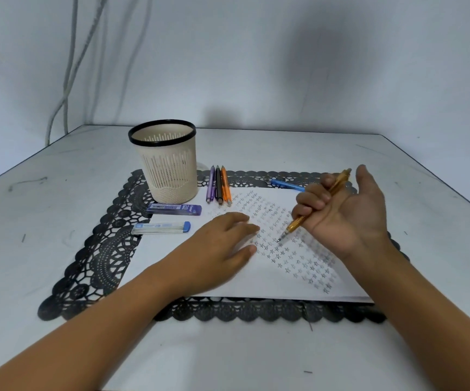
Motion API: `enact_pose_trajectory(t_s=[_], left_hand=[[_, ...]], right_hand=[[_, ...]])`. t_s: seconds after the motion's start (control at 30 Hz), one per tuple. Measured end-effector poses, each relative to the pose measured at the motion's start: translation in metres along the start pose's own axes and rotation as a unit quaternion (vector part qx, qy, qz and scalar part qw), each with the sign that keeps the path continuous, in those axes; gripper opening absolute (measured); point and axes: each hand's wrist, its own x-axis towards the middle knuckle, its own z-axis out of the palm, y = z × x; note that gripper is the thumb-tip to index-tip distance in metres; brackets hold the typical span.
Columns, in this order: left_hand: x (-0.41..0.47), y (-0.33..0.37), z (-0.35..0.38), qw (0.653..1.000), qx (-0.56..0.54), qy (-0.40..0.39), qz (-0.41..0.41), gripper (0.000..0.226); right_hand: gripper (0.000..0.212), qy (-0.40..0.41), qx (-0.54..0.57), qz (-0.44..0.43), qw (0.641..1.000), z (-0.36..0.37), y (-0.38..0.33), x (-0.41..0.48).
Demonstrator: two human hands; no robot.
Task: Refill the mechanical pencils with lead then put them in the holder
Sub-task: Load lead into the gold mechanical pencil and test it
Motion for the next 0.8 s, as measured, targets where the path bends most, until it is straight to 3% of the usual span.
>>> enact_pose_trajectory(t_s=[0.37,0.8], left_hand=[[0.0011,0.0010,0.0004,0.999,0.030,-0.025,0.000,0.045],[0.0017,-0.0025,0.0030,0.999,0.044,-0.028,0.001,0.045]], right_hand=[[0.037,-0.017,0.007,-0.025,1.000,-0.0017,-0.0016,-0.0012],[0.036,-0.018,-0.008,-0.032,0.999,-0.0001,0.0000,-0.0017]])
